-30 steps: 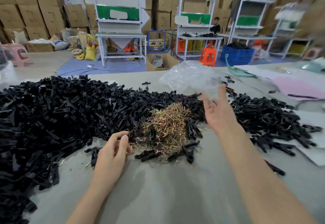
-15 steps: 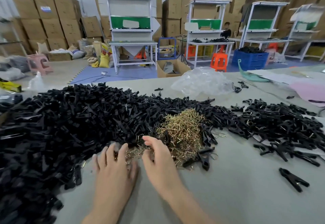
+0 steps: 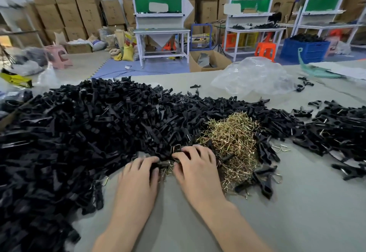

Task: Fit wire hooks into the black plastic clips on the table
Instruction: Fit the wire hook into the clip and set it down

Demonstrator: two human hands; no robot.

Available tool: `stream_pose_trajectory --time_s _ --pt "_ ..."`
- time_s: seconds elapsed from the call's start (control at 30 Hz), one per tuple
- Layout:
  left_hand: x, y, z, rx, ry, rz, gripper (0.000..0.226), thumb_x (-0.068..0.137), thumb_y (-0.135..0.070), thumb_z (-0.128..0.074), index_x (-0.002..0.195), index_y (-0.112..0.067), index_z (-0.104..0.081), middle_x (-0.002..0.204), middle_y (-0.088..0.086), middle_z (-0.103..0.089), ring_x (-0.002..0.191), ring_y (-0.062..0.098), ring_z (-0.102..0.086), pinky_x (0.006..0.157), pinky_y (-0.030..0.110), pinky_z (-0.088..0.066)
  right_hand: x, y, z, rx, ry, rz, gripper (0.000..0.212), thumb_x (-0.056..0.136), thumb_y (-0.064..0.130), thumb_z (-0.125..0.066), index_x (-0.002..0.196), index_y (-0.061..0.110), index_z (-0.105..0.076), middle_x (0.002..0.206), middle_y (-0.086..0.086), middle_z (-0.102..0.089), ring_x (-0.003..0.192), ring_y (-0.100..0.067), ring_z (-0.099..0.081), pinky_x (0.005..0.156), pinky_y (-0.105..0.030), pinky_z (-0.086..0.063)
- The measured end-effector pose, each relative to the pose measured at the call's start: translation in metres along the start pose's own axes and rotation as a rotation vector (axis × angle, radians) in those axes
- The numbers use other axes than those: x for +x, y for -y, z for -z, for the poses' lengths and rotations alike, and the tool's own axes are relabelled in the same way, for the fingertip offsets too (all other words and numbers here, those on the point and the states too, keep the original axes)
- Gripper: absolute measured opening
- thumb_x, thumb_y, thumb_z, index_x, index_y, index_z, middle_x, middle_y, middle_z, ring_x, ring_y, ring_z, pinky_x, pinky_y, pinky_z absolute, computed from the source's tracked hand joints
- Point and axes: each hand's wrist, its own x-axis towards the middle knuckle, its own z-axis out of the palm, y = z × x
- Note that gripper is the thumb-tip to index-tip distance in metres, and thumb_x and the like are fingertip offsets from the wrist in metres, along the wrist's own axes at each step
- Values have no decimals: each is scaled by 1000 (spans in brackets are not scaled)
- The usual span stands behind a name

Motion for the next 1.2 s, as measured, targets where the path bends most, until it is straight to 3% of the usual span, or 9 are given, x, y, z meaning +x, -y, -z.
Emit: stream_pose_trajectory --time_s 0.1,0.23,0.33,0.4,0.47,0.77,0.9,1.07,1.2 --pt "3 5 -1 -130 -22 -2 21 94 -21 -64 115 -21 -65 108 -6 -62 100 18 -57 88 38 -49 0 -1 0 34 -6 6 23 95 32 -54 111 30 -70 114 9 -65 119 -20 -53 109 -42 -38" --pt "2 7 0 -294 -78 51 14 97 -31 -56 111 -31 -59 105 -26 -50 98 -3 -54 80 8 -38 4 -2 6 103 -94 -31 22 96 23 -57 115 29 -66 108 9 -62 102 -16 -57 97 -35 -45" --pt "2 6 1 -317 -82 62 18 98 -32 -54 115 -30 -58 106 -29 -48 103 -15 -48 80 -1 -34 6 -5 9 81 -98 -97 36 97 23 -56 132 25 -60 126 0 -61 115 -20 -58 105 -39 -44" --pt "2 7 1 -311 -73 57 23 100 -29 -53 122 -26 -60 106 -27 -48 103 -17 -47 81 -1 -35 7 -8 8 28 -26 -136 46 101 30 -50 146 23 -49 144 -4 -53 131 -21 -50 116 -42 -35" --pt "3 7 0 -297 -55 45 26 101 -25 -53 125 -23 -62 108 -22 -50 99 -12 -51 79 2 -36 7 -10 6 -1 37 -150 49 103 35 -46 150 23 -42 149 -3 -49 136 -20 -45 120 -42 -28" --pt "3 5 4 -393 -77 55 21 100 -20 -55 118 -23 -65 106 -30 -54 103 -11 -53 84 0 -35 6 -6 8 31 -66 -151 39 96 23 -59 135 21 -59 124 -2 -63 117 -22 -55 110 -44 -41" --pt "3 5 4 -457 -77 86 20 100 -21 -57 116 -31 -65 108 -29 -61 106 -11 -54 87 1 -36 4 1 7 90 -173 15 34 95 22 -61 129 24 -63 115 5 -65 112 -17 -55 106 -41 -41" --pt "3 5 4 -490 -117 119 22 99 -22 -57 119 -30 -64 112 -25 -63 108 -11 -55 89 2 -37 1 3 3 107 -70 144 31 96 36 -56 124 28 -67 113 11 -65 113 -14 -54 106 -38 -41" --pt "7 5 6 -636 -153 289 34 99 -27 -58 134 -30 -58 119 -16 -67 113 -3 -59 91 9 -41 -1 1 2 57 27 128 27 94 41 -62 118 30 -70 120 8 -63 119 -19 -55 111 -44 -39"
